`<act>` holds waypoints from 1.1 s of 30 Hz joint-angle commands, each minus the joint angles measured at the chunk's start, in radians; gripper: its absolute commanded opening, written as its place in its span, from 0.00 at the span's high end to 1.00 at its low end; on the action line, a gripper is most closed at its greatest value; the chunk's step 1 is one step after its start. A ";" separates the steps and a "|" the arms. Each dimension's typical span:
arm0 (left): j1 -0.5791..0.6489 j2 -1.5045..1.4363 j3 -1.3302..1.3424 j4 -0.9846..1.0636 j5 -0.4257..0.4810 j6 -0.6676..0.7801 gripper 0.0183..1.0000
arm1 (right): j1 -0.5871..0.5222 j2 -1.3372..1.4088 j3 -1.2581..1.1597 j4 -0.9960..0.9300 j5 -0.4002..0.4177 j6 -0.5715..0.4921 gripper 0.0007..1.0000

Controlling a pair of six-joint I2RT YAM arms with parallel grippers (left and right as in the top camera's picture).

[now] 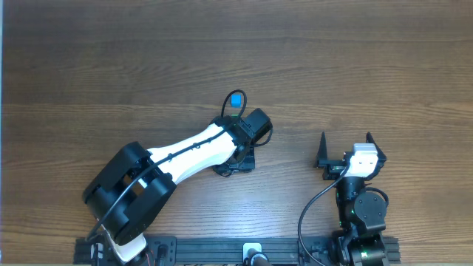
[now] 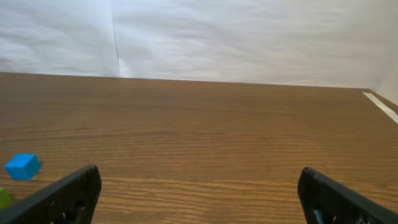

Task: Stack Cubes

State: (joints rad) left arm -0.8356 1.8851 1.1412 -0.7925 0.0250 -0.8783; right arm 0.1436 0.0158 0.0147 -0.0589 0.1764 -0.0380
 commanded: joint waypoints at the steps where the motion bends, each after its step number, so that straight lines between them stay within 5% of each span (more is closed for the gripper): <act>1: -0.004 0.027 0.006 0.005 -0.003 0.011 0.64 | -0.006 -0.011 -0.009 -0.001 -0.007 -0.004 0.01; 33: -0.005 0.026 0.045 -0.041 -0.001 0.011 0.81 | -0.006 -0.011 -0.009 -0.001 -0.007 -0.004 0.01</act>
State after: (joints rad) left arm -0.8360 1.8931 1.1584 -0.8192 0.0257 -0.8780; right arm 0.1436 0.0158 0.0147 -0.0589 0.1764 -0.0380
